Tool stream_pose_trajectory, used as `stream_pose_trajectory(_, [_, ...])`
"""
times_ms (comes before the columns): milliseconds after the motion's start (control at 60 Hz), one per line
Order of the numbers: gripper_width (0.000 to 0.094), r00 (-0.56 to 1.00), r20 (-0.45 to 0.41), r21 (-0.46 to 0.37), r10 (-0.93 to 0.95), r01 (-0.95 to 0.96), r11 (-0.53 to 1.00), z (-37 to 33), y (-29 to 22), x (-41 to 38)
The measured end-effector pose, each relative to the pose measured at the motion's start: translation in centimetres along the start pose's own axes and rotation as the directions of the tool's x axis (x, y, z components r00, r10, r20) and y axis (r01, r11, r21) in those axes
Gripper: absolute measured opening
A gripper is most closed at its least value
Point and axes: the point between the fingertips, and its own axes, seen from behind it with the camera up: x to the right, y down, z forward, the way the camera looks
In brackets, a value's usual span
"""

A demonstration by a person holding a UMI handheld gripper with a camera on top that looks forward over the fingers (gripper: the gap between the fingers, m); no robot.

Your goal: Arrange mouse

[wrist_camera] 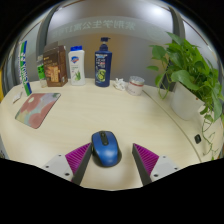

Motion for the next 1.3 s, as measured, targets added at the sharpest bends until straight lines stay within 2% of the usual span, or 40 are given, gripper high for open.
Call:
stream_pose_trajectory(167, [0.0533,0.997,0.065,0.003,0.035,-0.036,0.999,1.5,-1.0,-0.8])
stream_pose_trajectory(317, [0.0441,0.999,0.051,-0.001,0.01,-0.01,1.0,1.7,-1.3,-0.7])
stream_pose_trajectory(417, [0.0389,1.0,-0.027,-0.012,0.014,-0.015,1.0,1.4,-1.5,0.3])
stream_pose_trajectory(483, [0.039,0.996,-0.071,-0.003,0.047,-0.047,0.999,0.7,-2.8,0.8])
stream_pose_trajectory(583, [0.039,0.982,-0.155,0.08,0.111,-0.099,0.992,-2.0,-8.1,2.0])
stream_pose_trajectory(667, [0.039,0.963,-0.192,0.205,0.188,-0.148,0.968,-5.7,-15.1,0.9])
stream_pose_trajectory(733, [0.0391,0.958,-0.178,0.314,0.226,-0.162,0.935,-8.6,-21.3,-1.6])
stream_pose_trajectory(800, [0.0389,0.965,-0.144,0.388,0.219,-0.148,0.91,-10.0,-26.0,-5.8])
stream_pose_trajectory(867, [0.0388,0.977,-0.097,0.411,0.188,-0.133,0.902,-9.5,-28.2,-12.0])
stream_pose_trajectory(950, [0.0387,0.991,-0.015,0.349,0.135,-0.121,0.929,-5.7,-27.3,-19.3])
stream_pose_trajectory(1017, [0.0385,0.994,0.024,0.28,0.111,-0.114,0.953,-1.6,-23.8,-25.0])
stream_pose_trajectory(1100, [0.0386,0.991,0.066,0.147,0.114,-0.122,0.981,2.8,-19.3,-29.3])
stream_pose_trajectory(1200, [0.0393,0.992,0.073,0.046,0.103,-0.107,0.993,6.4,-14.7,-32.3])
stream_pose_trajectory(1300, [0.0461,0.992,0.077,0.013,0.095,-0.097,0.995,7.9,-12.5,-33.8])
